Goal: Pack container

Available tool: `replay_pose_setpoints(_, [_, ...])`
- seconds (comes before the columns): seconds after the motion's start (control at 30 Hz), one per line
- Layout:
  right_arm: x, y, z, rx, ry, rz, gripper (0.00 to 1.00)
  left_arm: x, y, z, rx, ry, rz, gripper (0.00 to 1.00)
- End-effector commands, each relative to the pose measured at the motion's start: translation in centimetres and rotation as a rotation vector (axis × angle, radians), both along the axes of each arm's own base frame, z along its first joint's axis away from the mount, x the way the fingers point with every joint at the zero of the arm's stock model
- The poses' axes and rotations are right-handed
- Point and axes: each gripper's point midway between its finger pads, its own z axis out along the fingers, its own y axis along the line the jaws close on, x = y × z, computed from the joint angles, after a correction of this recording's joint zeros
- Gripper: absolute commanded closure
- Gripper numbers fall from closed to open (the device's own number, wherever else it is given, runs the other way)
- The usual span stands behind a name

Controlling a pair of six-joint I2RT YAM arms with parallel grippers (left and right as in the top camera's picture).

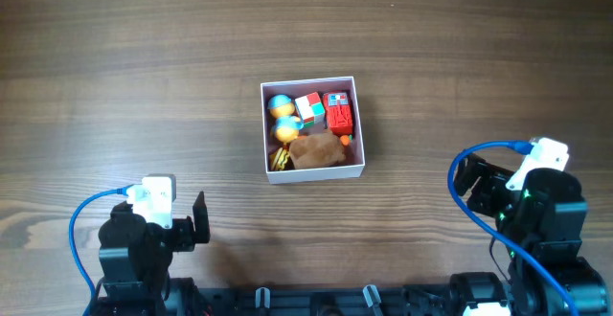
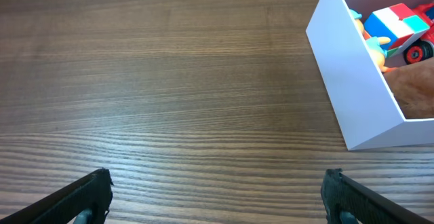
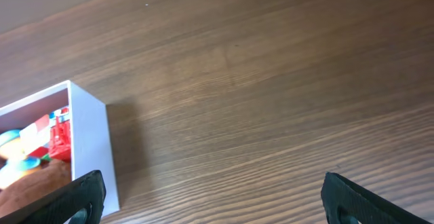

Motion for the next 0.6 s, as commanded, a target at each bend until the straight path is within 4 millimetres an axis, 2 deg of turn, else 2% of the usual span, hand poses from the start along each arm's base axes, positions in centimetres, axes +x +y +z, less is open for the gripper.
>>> replay_pose_setpoints(0.0, [-1.3,-0.4,1.5,-0.015,-0.088,-0.020,0.00,0.0,-0.2,0.0,0.001,-0.006,-0.016,0.00])
replay_pose_setpoints(0.1, [-3.4,-0.2,2.9,0.009,-0.236,-0.005,0.00,0.0,-0.2,0.0,0.001,-0.006,-0.016,0.00])
replay_pose_setpoints(0.17, [-3.9,0.3,2.6,0.028,-0.325,0.019,0.00,0.0,-0.2,0.0,0.001,-0.007,-0.016,0.00])
replay_pose_setpoints(0.27, [-2.1,1.4,2.2,0.034,-0.501,0.087,0.00,0.0,-0.2,0.0,0.001,-0.006,-0.016,0.00])
replay_pose_setpoints(0.33, [-0.1,2.5,3.2,0.003,-0.645,0.161,0.00,0.0,-0.2,0.0,0.001,-0.006,-0.016,0.00])
replay_pose_setpoints(0.43, [1.4,3.0,4.4,-0.029,-0.813,0.191,0.00,0.0,-0.2,0.0,0.001,-0.006,-0.016,0.00])
replay_pose_setpoints(0.53, [2.3,2.9,3.8,-0.042,-0.919,0.183,0.00,0.0,-0.2,0.0,0.001,-0.006,-0.016,0.00])
replay_pose_setpoints(0.57, [2.7,2.8,2.8,-0.045,-0.933,0.178,0.00,0.0,-0.2,0.0,0.001,-0.006,-0.016,0.00])
